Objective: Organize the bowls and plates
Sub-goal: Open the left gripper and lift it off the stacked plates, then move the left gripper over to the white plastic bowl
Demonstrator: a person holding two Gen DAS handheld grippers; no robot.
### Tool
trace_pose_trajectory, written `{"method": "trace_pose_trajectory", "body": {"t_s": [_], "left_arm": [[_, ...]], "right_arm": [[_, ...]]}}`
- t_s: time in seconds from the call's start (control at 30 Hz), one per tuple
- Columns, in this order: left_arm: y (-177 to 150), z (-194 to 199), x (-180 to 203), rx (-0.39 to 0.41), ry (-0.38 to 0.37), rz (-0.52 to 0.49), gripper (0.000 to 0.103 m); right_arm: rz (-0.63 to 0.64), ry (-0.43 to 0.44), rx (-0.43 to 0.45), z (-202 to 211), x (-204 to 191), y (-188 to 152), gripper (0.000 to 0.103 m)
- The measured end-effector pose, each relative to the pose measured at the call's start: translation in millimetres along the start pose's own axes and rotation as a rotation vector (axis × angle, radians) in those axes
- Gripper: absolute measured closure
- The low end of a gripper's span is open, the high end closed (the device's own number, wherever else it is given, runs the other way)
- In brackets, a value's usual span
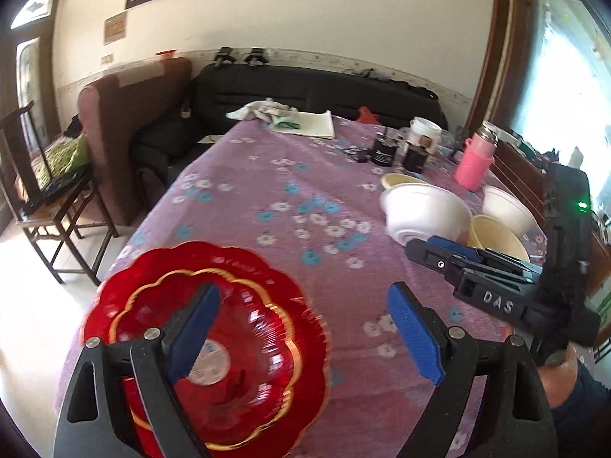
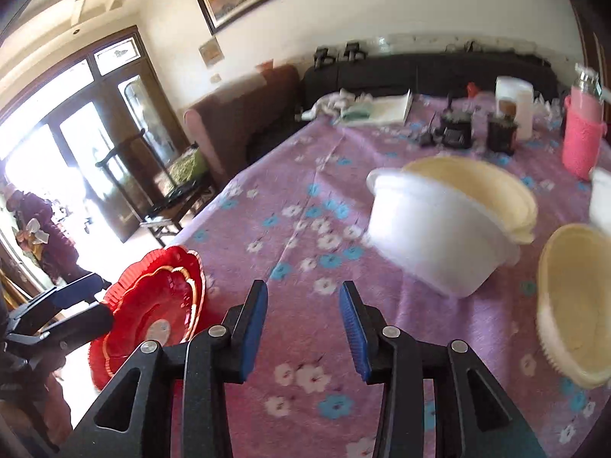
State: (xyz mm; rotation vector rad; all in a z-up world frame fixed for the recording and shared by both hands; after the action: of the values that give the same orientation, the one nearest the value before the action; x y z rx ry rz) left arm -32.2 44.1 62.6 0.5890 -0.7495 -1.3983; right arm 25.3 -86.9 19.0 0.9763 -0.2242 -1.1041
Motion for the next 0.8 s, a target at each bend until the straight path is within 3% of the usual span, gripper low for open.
{"method": "trace_pose_trajectory", "body": {"t_s": [0.1, 0.2, 0.33, 0.53, 0.7, 0.8], "left_arm": [[7, -13, 13, -0.001, 0.021, 0.007, 0.014], [8, -23, 13, -0.031, 0.044, 0.059, 0.014], [6, -28, 6, -0.059, 0.078, 0.136, 0.014], [-1, -16, 11, -0.062, 0.126, 0.173, 0.014], [-27, 0, 35, -0.084, 0.077, 0.096, 0.014], [-41, 4, 46, -0.105, 0.031, 0.057, 0.014]], "right_arm": [[-0.004, -0.002, 0.102, 20, 1, 1, 0.060], [0.011, -0.026, 0.218, 40, 5, 5, 0.044], [0.035, -0.104, 0.333, 55, 12, 8, 0.043], [0.023, -0.072, 0.330, 57, 14, 10, 0.043], [0.007, -0.063, 0.333, 68, 12, 12, 0.043], [-0.030, 0.004, 0.330, 78, 16, 19, 0.042]]}}
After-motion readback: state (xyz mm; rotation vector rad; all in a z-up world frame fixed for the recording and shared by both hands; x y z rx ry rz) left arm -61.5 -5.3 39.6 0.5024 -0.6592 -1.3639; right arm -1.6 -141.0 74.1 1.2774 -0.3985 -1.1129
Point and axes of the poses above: each gripper's, at about its wrist camera, not at the fingertips, and z roughly against the way its jaws point, x to its right, y to its top, the point moved 6 cm from there along -z, roughly the way its jaws point
